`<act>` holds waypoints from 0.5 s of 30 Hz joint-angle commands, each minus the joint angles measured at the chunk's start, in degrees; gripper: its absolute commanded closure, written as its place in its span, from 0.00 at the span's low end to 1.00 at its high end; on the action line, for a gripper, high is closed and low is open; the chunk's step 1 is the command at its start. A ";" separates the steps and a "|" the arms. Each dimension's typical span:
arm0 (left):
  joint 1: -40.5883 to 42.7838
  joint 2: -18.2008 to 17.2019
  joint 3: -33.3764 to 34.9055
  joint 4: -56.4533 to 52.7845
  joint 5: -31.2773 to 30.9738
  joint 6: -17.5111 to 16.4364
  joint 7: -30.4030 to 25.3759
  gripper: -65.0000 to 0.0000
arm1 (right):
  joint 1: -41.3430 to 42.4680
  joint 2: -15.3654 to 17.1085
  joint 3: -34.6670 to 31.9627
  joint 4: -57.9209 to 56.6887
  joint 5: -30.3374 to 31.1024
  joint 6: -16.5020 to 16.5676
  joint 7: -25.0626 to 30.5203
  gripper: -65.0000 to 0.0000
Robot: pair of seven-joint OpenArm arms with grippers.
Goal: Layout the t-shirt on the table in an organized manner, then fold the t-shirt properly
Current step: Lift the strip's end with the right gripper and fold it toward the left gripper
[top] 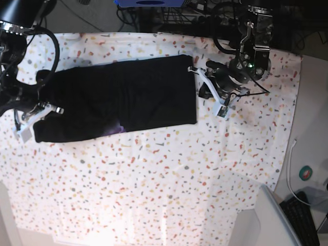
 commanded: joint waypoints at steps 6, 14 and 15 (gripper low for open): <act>-3.04 1.22 0.15 -5.80 -0.01 3.49 -0.72 1.00 | -0.19 1.53 0.25 2.19 1.07 -0.31 0.98 1.00; -7.00 2.10 0.15 -11.16 0.07 3.58 -0.81 1.00 | -2.30 1.44 0.17 5.36 0.98 -0.31 0.98 1.00; -7.79 2.28 0.15 -12.21 0.07 3.58 -0.81 1.00 | -2.74 1.44 0.08 5.44 0.98 -0.31 0.98 1.00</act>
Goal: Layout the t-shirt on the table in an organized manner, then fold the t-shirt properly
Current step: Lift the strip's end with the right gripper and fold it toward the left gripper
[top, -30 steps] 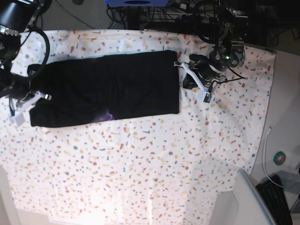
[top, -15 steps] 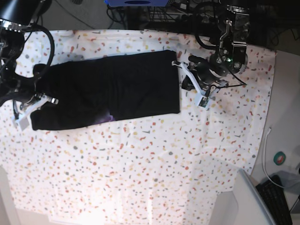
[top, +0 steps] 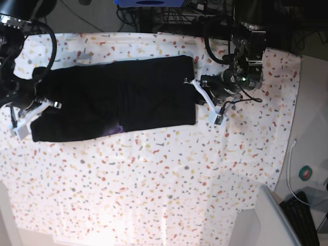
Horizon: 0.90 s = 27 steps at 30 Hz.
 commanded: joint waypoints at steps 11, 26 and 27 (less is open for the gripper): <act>-6.43 2.79 3.58 -4.74 1.04 1.51 0.46 1.00 | -3.35 0.37 0.01 4.70 1.13 -0.58 0.57 1.00; -8.36 2.97 5.43 -5.01 0.95 2.74 0.29 1.00 | -2.21 -2.71 -12.73 9.71 1.31 -10.60 0.66 1.00; -8.45 2.97 5.51 -5.01 0.95 2.74 0.29 1.00 | -1.59 -2.71 -14.14 9.71 1.31 -11.22 0.66 1.00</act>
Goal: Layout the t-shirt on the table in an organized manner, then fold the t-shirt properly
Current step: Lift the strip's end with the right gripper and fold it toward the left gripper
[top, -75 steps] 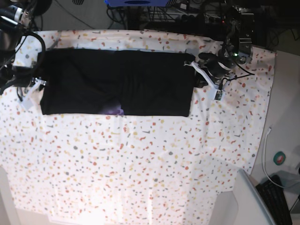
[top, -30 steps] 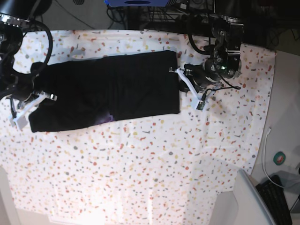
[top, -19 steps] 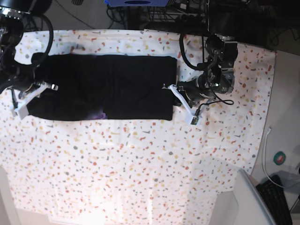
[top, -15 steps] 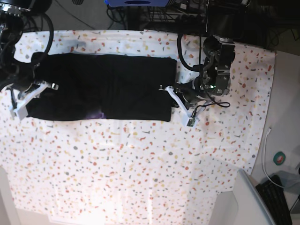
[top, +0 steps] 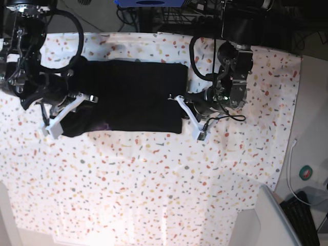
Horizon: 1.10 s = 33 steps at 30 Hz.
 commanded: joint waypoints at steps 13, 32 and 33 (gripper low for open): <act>-1.66 0.11 0.49 -4.18 -0.21 -0.08 -4.37 1.00 | 4.41 -0.92 -15.17 0.81 1.18 -5.87 3.05 1.00; -1.13 -0.07 0.49 -4.27 -0.56 -0.08 -4.46 1.00 | 9.60 -3.82 -19.83 -13.52 1.09 -5.96 8.24 1.00; -1.13 -0.07 0.49 -4.27 -0.56 -0.08 -4.46 1.00 | 9.69 -4.26 -20.35 -14.31 1.09 -5.96 8.68 1.00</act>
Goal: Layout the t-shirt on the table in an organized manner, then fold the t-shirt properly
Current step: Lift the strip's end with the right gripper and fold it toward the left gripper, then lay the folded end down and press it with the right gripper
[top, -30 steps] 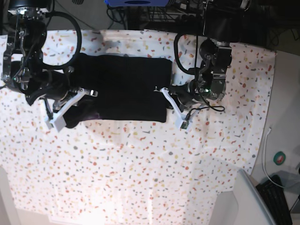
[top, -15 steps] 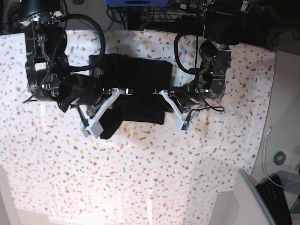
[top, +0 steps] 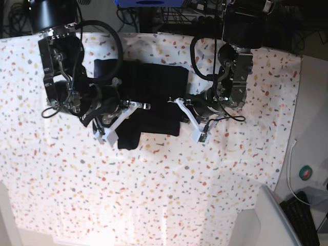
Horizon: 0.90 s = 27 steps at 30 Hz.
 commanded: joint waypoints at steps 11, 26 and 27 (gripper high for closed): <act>1.39 0.02 0.09 2.43 0.99 0.36 1.53 1.00 | 3.85 -0.99 -7.63 -8.48 1.33 -0.06 7.45 1.00; 6.05 -2.62 -0.34 6.39 0.55 0.36 1.44 1.00 | 4.81 -2.22 -7.89 -9.01 1.42 -6.04 10.09 1.00; 6.05 -2.62 -0.34 6.47 0.55 0.36 1.44 1.00 | 4.90 -2.22 -7.89 -9.71 1.42 -6.04 10.17 1.00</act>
